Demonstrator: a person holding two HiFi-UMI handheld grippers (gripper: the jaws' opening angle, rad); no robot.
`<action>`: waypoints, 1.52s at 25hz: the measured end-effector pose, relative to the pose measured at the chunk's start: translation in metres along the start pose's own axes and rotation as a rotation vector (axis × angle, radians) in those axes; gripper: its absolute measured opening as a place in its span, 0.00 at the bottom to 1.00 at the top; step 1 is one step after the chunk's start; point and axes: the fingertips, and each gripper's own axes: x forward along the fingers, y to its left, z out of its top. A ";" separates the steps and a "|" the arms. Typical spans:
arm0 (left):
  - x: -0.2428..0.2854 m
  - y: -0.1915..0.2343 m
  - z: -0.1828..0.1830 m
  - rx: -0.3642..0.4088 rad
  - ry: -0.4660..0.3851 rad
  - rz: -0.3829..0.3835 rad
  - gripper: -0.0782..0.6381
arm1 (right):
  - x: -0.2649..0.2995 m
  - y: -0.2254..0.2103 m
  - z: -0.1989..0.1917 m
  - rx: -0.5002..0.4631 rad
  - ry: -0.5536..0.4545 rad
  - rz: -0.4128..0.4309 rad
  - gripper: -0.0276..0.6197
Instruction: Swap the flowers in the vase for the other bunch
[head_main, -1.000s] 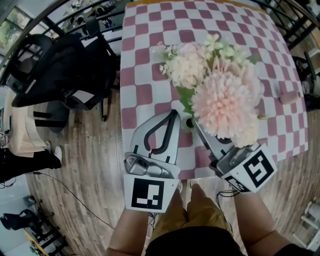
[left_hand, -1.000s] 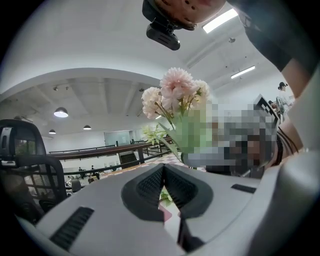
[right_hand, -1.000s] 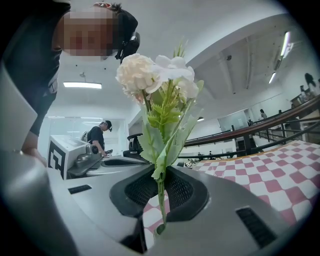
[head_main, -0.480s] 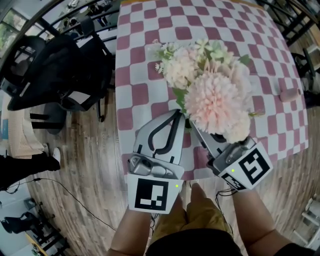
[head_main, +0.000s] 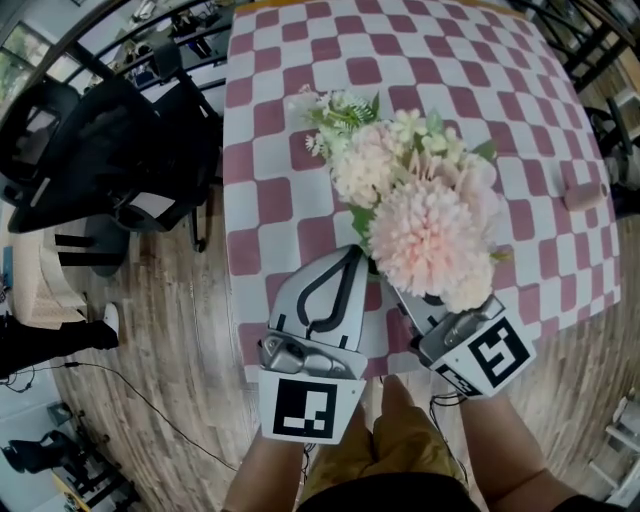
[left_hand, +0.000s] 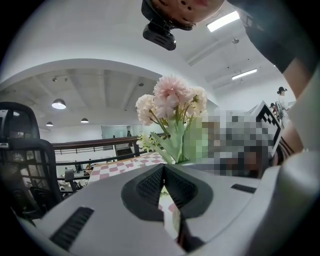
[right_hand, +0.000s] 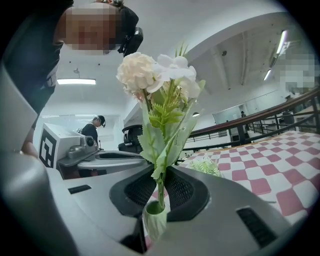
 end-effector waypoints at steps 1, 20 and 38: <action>0.001 0.000 -0.002 -0.001 0.000 0.002 0.12 | 0.001 -0.001 -0.002 -0.002 -0.001 -0.001 0.14; 0.006 -0.003 -0.028 -0.037 0.037 0.015 0.12 | 0.004 -0.004 -0.029 -0.073 0.032 -0.037 0.14; 0.006 -0.002 -0.032 -0.058 0.037 0.021 0.12 | 0.006 0.000 -0.021 -0.073 0.022 -0.063 0.16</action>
